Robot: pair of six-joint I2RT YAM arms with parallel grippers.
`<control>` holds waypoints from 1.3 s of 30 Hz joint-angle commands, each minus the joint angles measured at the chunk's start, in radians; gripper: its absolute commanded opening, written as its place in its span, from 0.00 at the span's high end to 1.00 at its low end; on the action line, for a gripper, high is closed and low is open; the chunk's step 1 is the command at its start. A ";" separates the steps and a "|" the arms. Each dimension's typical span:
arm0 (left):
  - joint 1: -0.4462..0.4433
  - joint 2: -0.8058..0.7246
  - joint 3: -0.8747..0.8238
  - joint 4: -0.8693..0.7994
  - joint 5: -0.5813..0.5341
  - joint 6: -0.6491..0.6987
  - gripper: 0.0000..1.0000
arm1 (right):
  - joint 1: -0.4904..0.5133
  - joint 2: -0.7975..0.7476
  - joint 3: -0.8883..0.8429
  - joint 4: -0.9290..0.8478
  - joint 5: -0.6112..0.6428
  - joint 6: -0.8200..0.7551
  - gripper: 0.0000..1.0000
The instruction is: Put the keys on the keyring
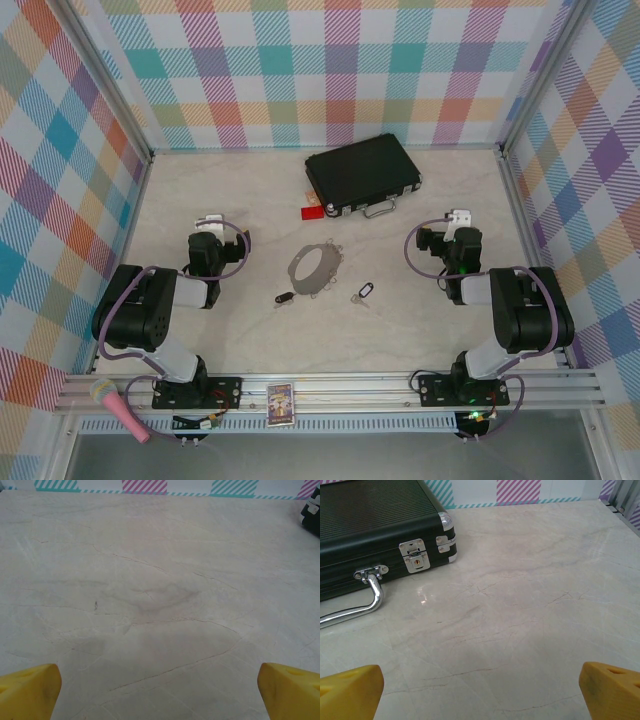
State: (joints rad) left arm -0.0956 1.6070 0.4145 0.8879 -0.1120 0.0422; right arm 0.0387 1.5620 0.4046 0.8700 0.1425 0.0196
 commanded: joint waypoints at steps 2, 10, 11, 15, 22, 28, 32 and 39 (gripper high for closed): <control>0.015 -0.023 -0.005 -0.017 0.020 0.007 0.00 | 0.003 -0.023 -0.012 0.001 0.007 0.014 0.01; 0.016 -0.025 -0.007 -0.014 0.020 0.006 0.00 | 0.003 -0.024 -0.012 0.002 0.006 0.014 0.01; 0.016 -0.027 -0.007 -0.011 0.017 0.007 0.00 | 0.003 -0.026 -0.016 0.007 0.009 0.010 0.01; 0.016 -0.140 0.065 -0.227 -0.089 -0.033 0.00 | 0.011 -0.109 -0.055 0.025 0.041 0.005 0.01; 0.016 -0.354 0.383 -0.971 -0.469 -0.520 0.00 | 0.023 -0.506 0.075 -0.565 0.236 0.324 0.01; 0.011 -0.527 0.290 -0.944 -0.066 -0.545 0.02 | 0.018 -0.683 0.104 -0.618 -0.056 0.495 0.01; -0.074 -0.609 0.187 -0.878 0.032 -0.582 0.05 | 0.020 -0.671 0.127 -0.659 -0.234 0.547 0.01; -0.357 -0.618 0.114 -0.897 -0.052 -0.536 0.17 | 0.105 -0.616 0.115 -0.617 -0.392 0.633 0.01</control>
State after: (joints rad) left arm -0.3782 1.0019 0.5396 0.0120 -0.1402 -0.5053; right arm 0.1074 0.9424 0.4976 0.2699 -0.1532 0.6178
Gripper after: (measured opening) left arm 0.839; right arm 0.989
